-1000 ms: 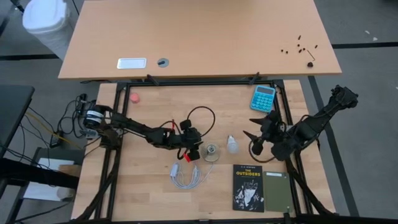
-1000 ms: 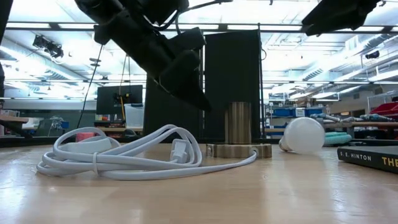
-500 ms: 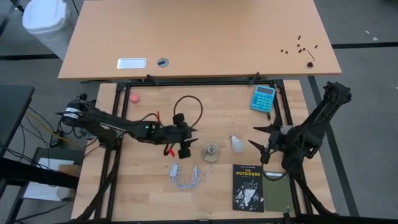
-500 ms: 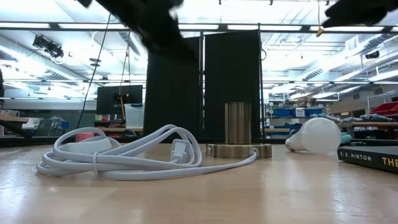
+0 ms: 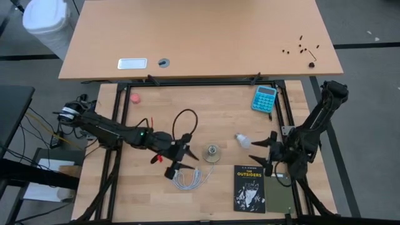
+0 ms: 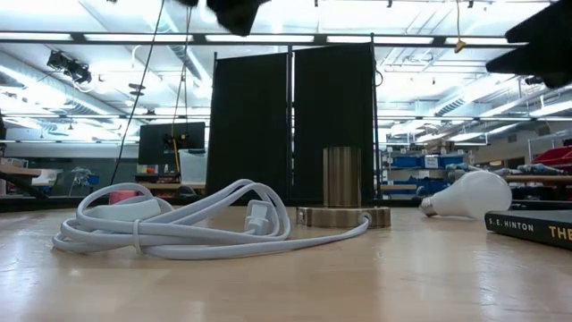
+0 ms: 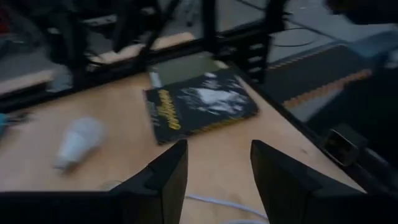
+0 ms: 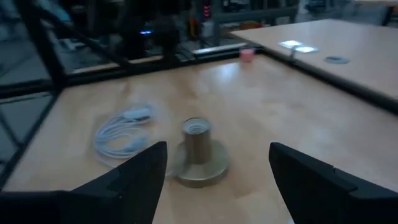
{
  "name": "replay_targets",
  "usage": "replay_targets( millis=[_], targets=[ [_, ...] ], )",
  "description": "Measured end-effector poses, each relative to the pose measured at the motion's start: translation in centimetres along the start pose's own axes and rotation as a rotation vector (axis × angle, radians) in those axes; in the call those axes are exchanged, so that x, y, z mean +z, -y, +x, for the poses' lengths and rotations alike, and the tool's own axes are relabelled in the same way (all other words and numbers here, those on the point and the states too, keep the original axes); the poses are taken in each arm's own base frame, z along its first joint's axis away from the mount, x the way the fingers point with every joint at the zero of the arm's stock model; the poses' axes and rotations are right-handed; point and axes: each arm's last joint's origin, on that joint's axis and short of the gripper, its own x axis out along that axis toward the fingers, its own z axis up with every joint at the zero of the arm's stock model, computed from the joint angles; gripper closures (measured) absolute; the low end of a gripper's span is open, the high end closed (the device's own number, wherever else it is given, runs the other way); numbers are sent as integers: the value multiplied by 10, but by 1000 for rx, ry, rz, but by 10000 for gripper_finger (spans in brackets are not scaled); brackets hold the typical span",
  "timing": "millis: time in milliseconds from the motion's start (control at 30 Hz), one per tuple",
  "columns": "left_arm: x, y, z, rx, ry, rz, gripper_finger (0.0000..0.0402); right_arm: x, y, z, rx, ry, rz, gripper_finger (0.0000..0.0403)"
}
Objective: Screw lightbulb
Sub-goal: Return to Home Position
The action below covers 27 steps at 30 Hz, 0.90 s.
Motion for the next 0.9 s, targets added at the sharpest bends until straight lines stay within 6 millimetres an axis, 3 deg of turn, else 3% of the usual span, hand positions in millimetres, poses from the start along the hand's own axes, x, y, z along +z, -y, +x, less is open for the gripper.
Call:
replay_targets(
  millis=[233, 567, 767, 900],
  targets=[
    [-48, 14, -4, -219, 92, -19, 223, -26, 4, 0, 119, 18, 58, 110],
    [-118, 23, -28, -225, 136, -203, 223, -38, 12, 2, 133, 16, 43, 109],
    [-137, 25, -39, -205, 135, -269, 223, -39, 9, 2, 204, -32, 42, 109],
    [-137, 23, -39, -128, 140, -276, 223, -39, 8, 2, 249, -60, 44, 107]
  ],
)
